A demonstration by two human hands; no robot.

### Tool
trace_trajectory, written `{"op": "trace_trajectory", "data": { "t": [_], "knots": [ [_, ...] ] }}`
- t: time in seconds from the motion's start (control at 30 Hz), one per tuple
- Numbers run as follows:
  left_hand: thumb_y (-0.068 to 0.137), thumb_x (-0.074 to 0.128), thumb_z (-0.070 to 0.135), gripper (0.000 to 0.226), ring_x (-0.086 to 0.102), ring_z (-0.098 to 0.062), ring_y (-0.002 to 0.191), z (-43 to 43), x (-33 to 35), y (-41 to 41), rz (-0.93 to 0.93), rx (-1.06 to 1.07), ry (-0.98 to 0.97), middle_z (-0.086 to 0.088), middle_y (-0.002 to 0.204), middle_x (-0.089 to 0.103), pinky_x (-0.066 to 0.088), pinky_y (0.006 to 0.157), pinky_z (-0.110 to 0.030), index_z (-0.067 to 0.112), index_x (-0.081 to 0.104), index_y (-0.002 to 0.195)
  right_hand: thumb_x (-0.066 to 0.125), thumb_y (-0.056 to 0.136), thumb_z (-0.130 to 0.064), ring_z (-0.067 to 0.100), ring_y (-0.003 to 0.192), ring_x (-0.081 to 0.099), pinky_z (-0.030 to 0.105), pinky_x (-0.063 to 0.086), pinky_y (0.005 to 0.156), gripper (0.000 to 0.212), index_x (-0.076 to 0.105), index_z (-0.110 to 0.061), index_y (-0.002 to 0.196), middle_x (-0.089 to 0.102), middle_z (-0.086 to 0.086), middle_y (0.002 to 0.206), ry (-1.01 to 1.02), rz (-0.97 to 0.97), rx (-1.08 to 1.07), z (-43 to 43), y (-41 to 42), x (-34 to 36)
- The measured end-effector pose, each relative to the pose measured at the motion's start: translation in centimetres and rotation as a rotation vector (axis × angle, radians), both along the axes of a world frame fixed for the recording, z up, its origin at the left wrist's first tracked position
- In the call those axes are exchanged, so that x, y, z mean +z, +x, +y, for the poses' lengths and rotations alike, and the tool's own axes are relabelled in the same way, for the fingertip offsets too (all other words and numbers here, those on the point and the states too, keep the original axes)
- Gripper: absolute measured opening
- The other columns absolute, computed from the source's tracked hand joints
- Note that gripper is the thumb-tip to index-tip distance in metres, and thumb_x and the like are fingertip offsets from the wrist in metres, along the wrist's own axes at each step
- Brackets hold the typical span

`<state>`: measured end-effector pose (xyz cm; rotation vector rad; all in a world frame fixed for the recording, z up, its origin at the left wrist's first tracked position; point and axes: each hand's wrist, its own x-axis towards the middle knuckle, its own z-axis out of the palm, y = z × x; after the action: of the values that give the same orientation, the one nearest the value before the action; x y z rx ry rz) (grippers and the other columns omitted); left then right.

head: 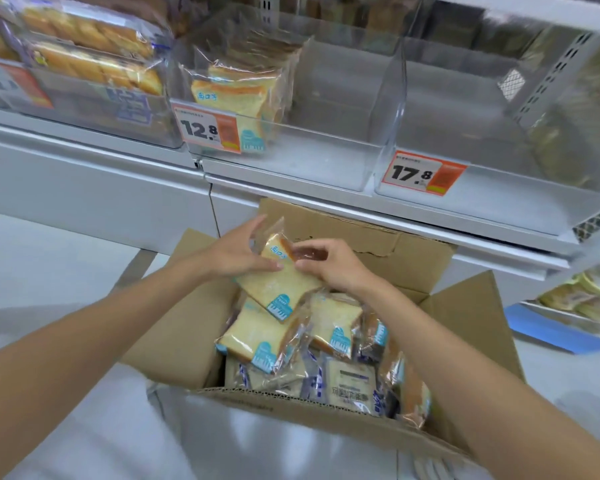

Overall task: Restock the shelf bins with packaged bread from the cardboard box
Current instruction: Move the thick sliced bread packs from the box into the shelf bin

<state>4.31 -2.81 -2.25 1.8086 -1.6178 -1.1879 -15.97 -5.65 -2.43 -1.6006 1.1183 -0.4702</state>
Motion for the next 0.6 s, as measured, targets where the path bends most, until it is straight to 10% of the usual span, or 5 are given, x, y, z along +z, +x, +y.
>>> {"op": "trace_trajectory", "data": {
  "t": [0.17, 0.3, 0.5, 0.6],
  "knots": [
    [0.078, 0.081, 0.018, 0.024, 0.07, -0.005, 0.072, 0.8, 0.0, 1.4, 0.182, 0.114, 0.064, -0.001, 0.089, 0.073, 0.053, 0.06, -0.017, 0.012, 0.068, 0.096, 0.073, 0.085, -0.016, 0.007, 0.117, 0.05, 0.022, 0.041, 0.102, 0.055, 0.053, -0.018, 0.136, 0.056, -0.004, 0.13, -0.145, 0.134, -0.07, -0.5, -1.6, 1.6],
    [0.081, 0.078, 0.018, 0.03, 0.065, -0.004, 0.059, 1.4, -0.4, 5.0, 0.24, 0.292, 0.052, -0.002, 0.087, 0.071, 0.049, 0.052, -0.018, 0.01, 0.065, 0.106, 0.069, 0.088, -0.029, 0.016, 0.103, 0.058, 0.036, 0.048, 0.099, 0.035, 0.064, -0.014, 0.118, 0.063, 0.001, 0.118, 0.052, 0.369, -0.097, 0.6, -3.2, -2.7],
    [0.079, 0.079, 0.014, 0.039, 0.065, -0.011, 0.062, 2.4, -1.9, 6.6, 0.367, 0.45, 0.098, -0.003, 0.093, 0.073, 0.051, 0.056, -0.024, 0.008, 0.064, 0.115, 0.072, 0.07, -0.065, 0.026, 0.132, 0.042, 0.04, 0.037, 0.108, 0.078, 0.059, -0.018, 0.131, 0.047, 0.005, 0.143, 0.1, 0.588, 0.101, 3.3, -0.1, -8.3],
    [0.07, 0.086, 0.024, 0.047, 0.071, -0.028, 0.095, 2.7, -2.0, 6.6, 0.381, 0.483, 0.103, -0.007, 0.107, 0.074, 0.058, 0.084, -0.048, 0.016, 0.066, 0.111, 0.074, 0.072, -0.058, 0.027, 0.127, 0.037, 0.041, 0.034, 0.105, 0.06, 0.066, -0.024, 0.12, 0.048, 0.006, 0.131, -0.101, 0.724, 0.204, 3.3, 1.0, -8.7]
  ]
}}
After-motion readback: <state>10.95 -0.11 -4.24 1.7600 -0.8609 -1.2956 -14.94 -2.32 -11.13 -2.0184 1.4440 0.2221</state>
